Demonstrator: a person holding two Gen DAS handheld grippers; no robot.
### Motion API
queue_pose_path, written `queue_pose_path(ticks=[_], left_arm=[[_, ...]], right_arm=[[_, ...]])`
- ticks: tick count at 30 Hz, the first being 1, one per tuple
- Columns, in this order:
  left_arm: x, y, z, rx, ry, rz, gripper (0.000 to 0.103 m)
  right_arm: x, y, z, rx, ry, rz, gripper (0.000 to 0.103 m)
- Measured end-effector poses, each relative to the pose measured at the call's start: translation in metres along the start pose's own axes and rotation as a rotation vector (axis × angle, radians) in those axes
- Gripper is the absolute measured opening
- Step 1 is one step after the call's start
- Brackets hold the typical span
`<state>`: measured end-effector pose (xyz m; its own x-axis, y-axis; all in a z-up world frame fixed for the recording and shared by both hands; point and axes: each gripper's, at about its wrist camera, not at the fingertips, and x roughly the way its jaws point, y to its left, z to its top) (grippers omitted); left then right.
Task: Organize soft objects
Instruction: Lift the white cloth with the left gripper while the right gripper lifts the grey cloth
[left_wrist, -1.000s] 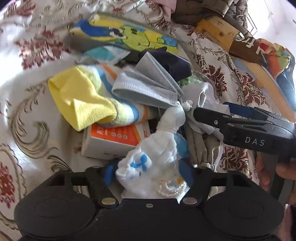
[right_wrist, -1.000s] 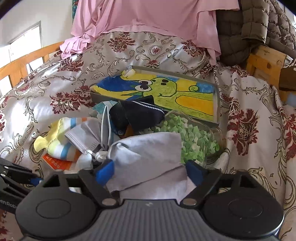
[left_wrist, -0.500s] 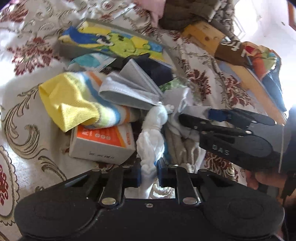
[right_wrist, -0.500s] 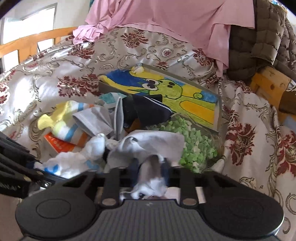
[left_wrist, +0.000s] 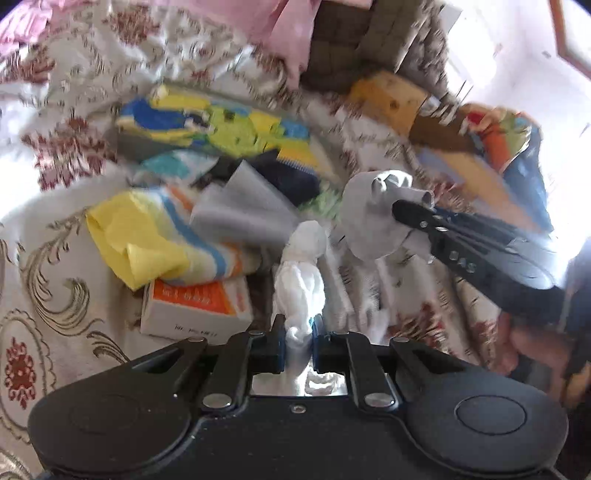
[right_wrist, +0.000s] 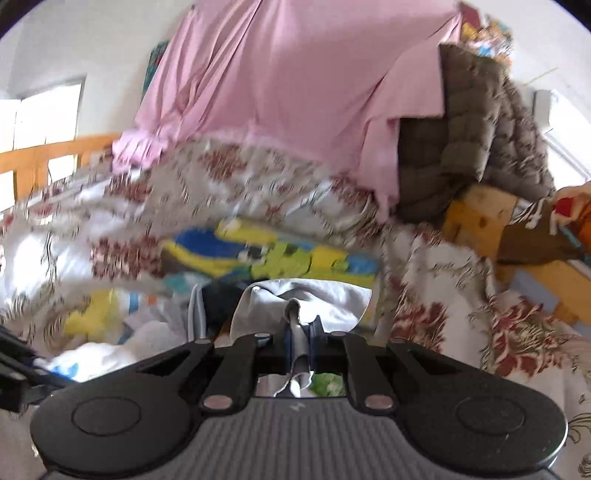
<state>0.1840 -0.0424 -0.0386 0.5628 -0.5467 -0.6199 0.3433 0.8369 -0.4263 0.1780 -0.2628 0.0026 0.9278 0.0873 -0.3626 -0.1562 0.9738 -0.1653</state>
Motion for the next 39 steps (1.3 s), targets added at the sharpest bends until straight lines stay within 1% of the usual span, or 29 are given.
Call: queue_pose_path(ticks=[5,9,12,16,20,23,27,32,36,39], left_arm=[[-0.032,-0.024,-0.005,0.078,-0.074,-0.011,0.012],[-0.049,-0.034,0.000,0.098,-0.124,-0.009,0.012],[-0.058,-0.036,0.017,0.073,-0.162,-0.002,0.012],[-0.068,-0.034,0.043,0.038,-0.200,-0.022,0.012],[-0.071,-0.033,0.068,0.037,-0.211,-0.042,0.013],[-0.074,-0.031,0.077,0.040,-0.231,-0.045,0.013],[-0.075,-0.028,0.079,0.051,-0.257,-0.006,0.013],[-0.072,-0.019,0.075,0.023,-0.281,0.036,0.013],[-0.071,-0.011,0.071,-0.006,-0.285,0.064,0.013],[-0.078,-0.005,0.073,-0.029,-0.308,0.065,0.013]], right_arm=[[-0.009,-0.005,0.002,0.025,-0.062,-0.009,0.010],[-0.013,-0.008,0.004,0.044,-0.097,-0.008,0.010],[-0.011,-0.013,0.005,0.072,-0.104,-0.001,0.010],[-0.003,-0.020,0.007,0.116,-0.104,0.014,0.010],[0.005,-0.022,0.006,0.136,-0.093,0.042,0.010],[0.005,-0.021,0.005,0.139,-0.094,0.078,0.010],[0.009,-0.013,0.002,0.134,-0.047,0.168,0.010],[0.018,0.005,-0.004,0.092,0.039,0.248,0.010],[0.029,0.029,-0.015,-0.002,0.128,0.272,0.010],[0.036,0.042,-0.023,-0.060,0.176,0.277,0.010]])
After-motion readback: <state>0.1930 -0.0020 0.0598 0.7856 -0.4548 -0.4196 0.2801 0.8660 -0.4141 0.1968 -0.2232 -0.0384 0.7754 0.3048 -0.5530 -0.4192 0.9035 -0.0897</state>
